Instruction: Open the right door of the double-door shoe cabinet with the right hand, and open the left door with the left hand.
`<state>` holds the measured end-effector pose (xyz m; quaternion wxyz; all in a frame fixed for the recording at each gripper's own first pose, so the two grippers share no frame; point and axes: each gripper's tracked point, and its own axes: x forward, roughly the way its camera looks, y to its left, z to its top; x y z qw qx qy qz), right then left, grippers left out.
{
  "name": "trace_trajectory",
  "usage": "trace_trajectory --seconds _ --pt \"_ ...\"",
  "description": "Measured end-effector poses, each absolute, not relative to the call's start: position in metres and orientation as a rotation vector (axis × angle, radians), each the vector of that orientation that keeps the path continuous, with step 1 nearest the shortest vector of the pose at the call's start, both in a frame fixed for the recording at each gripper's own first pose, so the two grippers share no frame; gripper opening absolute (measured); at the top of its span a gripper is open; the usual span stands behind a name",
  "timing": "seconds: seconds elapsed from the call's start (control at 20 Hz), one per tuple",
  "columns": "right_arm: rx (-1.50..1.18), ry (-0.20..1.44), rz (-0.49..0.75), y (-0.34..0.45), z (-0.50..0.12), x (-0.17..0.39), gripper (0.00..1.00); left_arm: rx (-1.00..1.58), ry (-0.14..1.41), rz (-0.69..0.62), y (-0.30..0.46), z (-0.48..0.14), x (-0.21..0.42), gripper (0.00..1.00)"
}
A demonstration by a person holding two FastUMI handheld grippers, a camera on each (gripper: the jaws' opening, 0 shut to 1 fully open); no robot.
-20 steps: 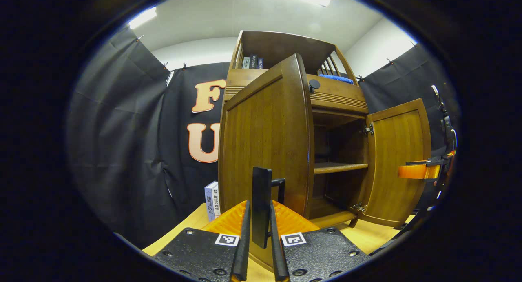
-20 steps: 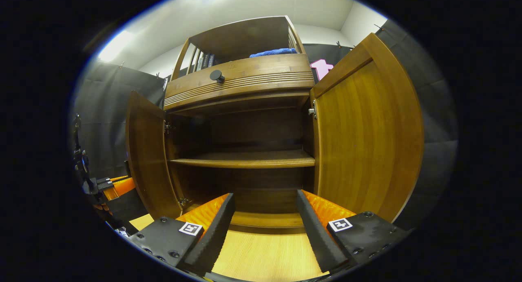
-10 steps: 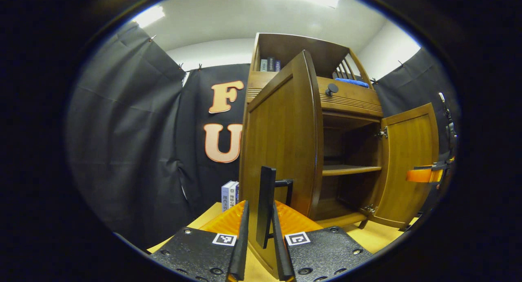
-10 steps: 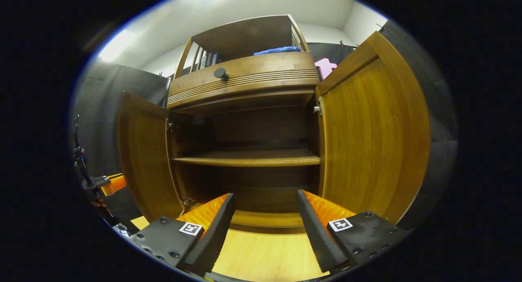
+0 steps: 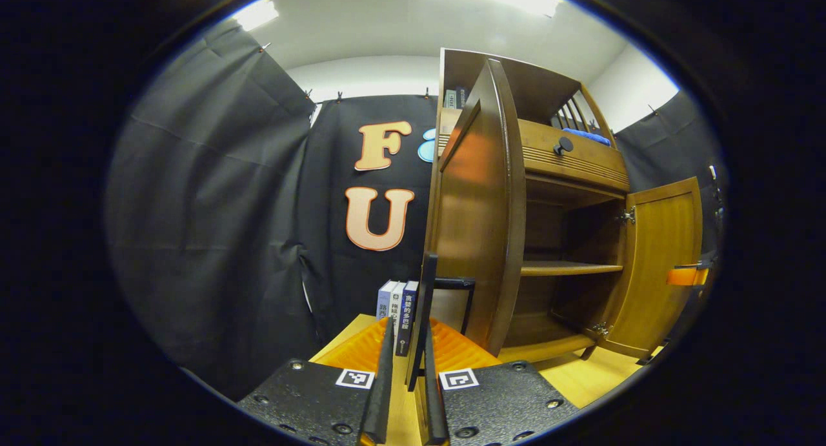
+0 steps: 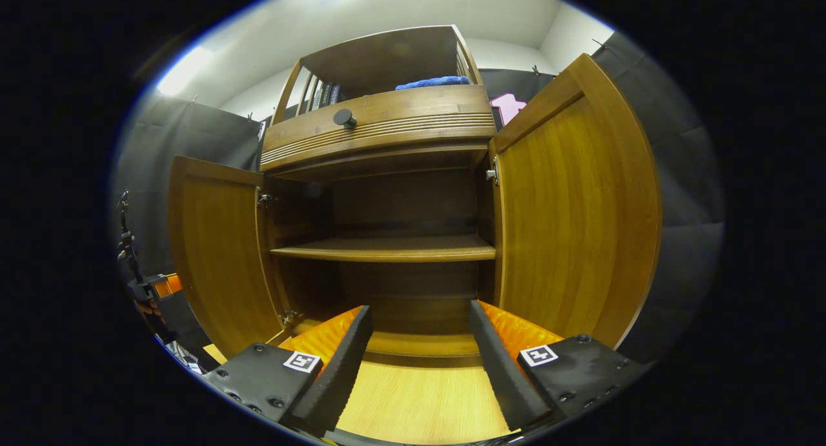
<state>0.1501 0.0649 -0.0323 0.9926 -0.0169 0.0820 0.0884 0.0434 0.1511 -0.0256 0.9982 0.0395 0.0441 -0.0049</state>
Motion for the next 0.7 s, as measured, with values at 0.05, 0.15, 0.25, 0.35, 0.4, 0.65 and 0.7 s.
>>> trace_trajectory --seconds 0.05,0.15,0.25,0.35,0.4,0.65,0.7 --pt "-0.035 0.162 0.174 0.064 -0.032 0.15 0.97 0.085 0.085 -0.022 0.154 -0.026 0.043 0.33" --pt "-0.039 0.16 0.17 0.064 -0.031 0.148 0.97 0.093 0.083 -0.053 0.156 -0.026 0.044 0.32" --pt "-0.041 0.163 0.169 0.064 -0.032 0.146 0.89 0.111 0.091 -0.066 0.155 -0.028 0.04 0.31" --pt "-0.039 0.167 0.17 0.065 -0.034 0.144 0.89 0.127 0.095 -0.072 0.156 -0.028 0.038 0.33" --pt "-0.04 0.169 0.171 0.066 -0.035 0.144 0.89 0.138 0.097 -0.07 0.158 -0.028 0.036 0.33" --pt "-0.04 0.185 0.209 0.082 -0.04 0.149 0.89 0.134 0.079 -0.054 0.146 -0.012 -0.003 0.3" --pt "-0.04 0.184 0.218 0.086 -0.04 0.149 0.89 0.136 0.069 -0.057 0.14 -0.005 -0.004 0.3"
